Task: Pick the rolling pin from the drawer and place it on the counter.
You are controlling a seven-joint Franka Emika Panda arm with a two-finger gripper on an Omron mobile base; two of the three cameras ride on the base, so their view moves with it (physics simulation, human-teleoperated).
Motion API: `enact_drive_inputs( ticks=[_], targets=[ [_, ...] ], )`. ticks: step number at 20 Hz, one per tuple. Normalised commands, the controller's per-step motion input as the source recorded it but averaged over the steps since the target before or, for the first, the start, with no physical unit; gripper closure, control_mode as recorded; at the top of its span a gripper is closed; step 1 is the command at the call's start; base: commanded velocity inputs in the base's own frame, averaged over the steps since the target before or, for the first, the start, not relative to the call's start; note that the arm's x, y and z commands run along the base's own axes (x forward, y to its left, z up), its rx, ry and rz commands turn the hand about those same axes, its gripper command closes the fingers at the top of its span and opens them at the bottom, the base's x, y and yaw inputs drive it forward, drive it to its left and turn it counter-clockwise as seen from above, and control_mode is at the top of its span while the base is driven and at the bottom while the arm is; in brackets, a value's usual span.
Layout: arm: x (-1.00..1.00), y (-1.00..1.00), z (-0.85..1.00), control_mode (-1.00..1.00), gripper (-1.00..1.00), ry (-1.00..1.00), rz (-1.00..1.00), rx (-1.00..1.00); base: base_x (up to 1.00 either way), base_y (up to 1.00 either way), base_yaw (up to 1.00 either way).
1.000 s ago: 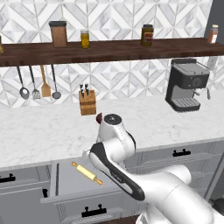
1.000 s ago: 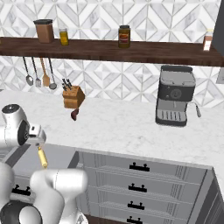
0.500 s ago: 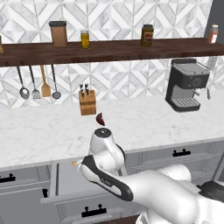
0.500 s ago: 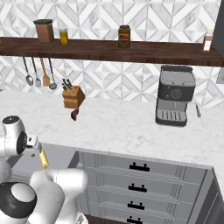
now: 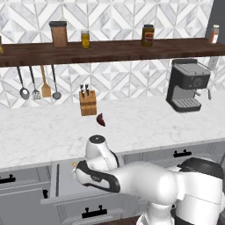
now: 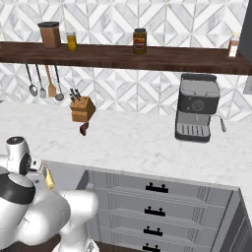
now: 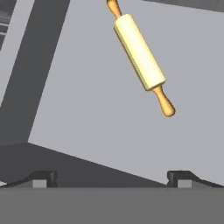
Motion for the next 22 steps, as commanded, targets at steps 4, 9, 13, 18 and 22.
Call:
enact_drive_inputs(
  ticks=[4,9,13,18,22],
  targets=[
    [0.0,0.0,-0.54,-1.0,-1.0,0.13,0.0,-0.13,0.0,0.0,0.0],
    [-0.23,0.0,-0.46,-1.0,-1.0,0.21,0.0,-0.12,0.0,0.0,0.0],
    [-0.92,0.0,-0.27,-1.0,-1.0,0.25,0.01,-0.02,0.0,0.0,0.0],
    [-1.0,-0.01,-0.12,-1.0,-1.0,0.13,0.06,0.0,0.0,0.0,0.0],
    [-1.0,-0.12,0.17,-1.0,-1.0,-0.04,0.02,0.0,0.0,0.0,0.0]
  ],
)
